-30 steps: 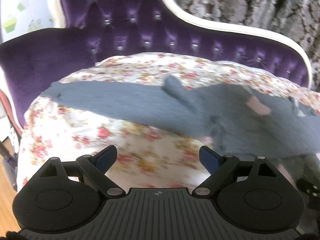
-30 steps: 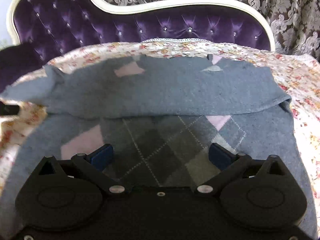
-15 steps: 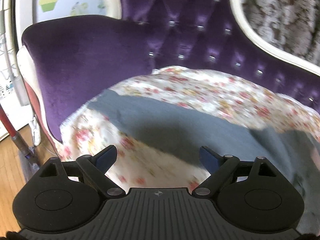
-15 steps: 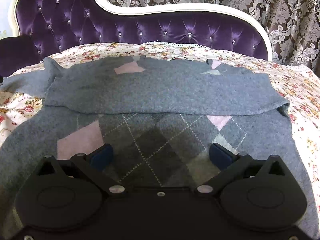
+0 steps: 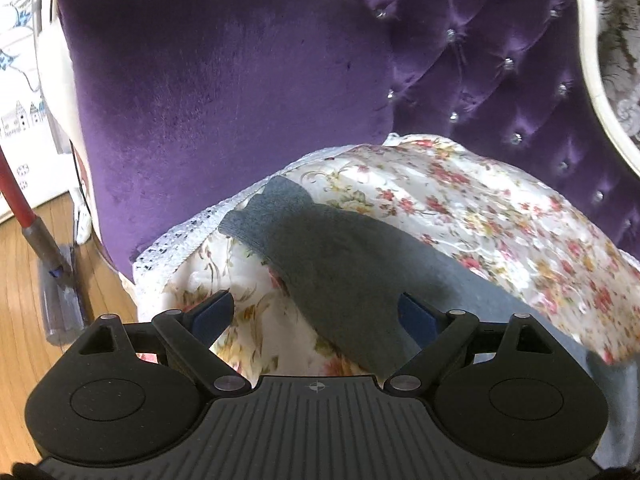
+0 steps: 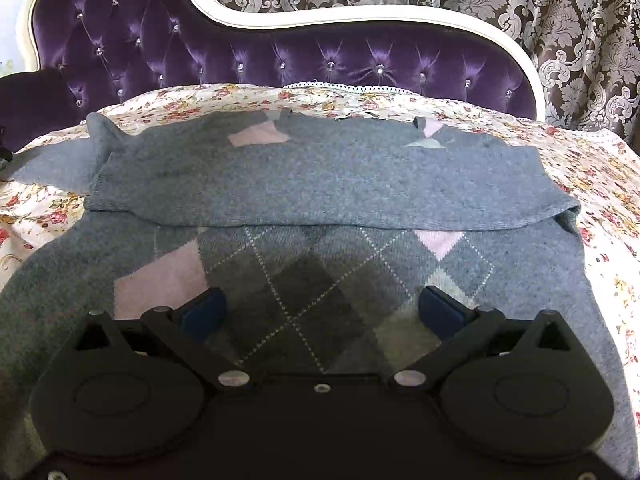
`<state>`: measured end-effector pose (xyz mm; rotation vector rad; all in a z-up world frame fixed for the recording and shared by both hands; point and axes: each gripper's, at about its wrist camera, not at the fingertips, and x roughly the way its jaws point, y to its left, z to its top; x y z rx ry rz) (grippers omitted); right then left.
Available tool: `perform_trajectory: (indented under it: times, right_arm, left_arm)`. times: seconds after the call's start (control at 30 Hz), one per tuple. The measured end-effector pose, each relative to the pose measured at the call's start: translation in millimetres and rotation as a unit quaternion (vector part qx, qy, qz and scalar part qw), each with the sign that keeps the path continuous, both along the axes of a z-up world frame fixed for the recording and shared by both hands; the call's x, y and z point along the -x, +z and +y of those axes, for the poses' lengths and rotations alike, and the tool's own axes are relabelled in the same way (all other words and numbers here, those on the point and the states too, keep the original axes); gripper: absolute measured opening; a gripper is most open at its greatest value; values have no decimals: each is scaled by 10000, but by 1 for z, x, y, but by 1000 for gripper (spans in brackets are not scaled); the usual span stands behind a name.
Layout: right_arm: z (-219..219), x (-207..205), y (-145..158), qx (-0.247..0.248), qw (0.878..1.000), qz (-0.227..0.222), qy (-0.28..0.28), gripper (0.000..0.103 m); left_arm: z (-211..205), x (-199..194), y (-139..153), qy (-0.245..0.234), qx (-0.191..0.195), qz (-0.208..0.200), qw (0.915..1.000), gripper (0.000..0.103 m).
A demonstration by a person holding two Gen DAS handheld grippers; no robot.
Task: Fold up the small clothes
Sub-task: 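Close the left tool on the other sleeve cuff, then lift the sleeve with the left tool, lay it across the body, open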
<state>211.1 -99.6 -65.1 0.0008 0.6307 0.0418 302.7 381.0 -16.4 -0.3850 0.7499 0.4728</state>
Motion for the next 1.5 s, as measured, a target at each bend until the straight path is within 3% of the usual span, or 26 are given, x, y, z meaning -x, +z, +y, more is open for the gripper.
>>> perform_trajectory:
  times: [0.13, 0.2, 0.23, 0.27, 0.37, 0.53, 0.63, 0.9, 1.03, 1.17, 1.27, 1.5]
  right_arm:
    - [0, 0, 0, 7, 10000, 6, 1, 103]
    - [0, 0, 0, 10, 10000, 8, 3, 103]
    - [0, 0, 0, 11, 10000, 10, 3, 103]
    - [0, 0, 0, 12, 10000, 10, 3, 103]
    - [1, 0, 0, 14, 10000, 12, 4, 103]
    - [1, -1, 0, 15, 10000, 14, 4, 103]
    - [1, -1, 0, 2, 10000, 19, 8, 103]
    - [-4, -2, 2, -89, 9999, 86, 34, 103]
    - [-5, -4, 6, -115, 9997, 179, 81, 103]
    - [-8, -9, 11, -201, 9990, 348, 193, 103]
    - [-18, -9, 21, -494, 9976, 403, 265, 102]
    - [-63, 13, 53, -1342, 9908, 192, 38, 102]
  left_arm:
    - [9, -5, -7, 163, 78, -107, 9998, 89]
    - [12, -7, -7, 187, 33, -203, 9996, 82]
    - [12, -7, -6, 208, -35, -249, 9995, 62]
    - [13, -7, -4, 225, -135, -285, 9992, 33]
    - [15, -11, -1, 110, -140, -301, 9994, 3]
    - [9, -5, 13, 8, -143, -593, 9981, 4]
    - [-6, -1, 30, -174, -349, -705, 9967, 4]
    - [-71, 20, 109, -875, -759, -1378, 9837, 4]
    - [-111, 33, 155, -1306, -904, -1847, 9699, 4]
    - [-163, 49, 200, -1885, -1163, -2278, 9482, 4]
    - [-201, 56, 223, -2299, -1114, -2504, 9338, 4]
    - [-290, 44, 224, -3158, -1090, -2722, 9024, 4]
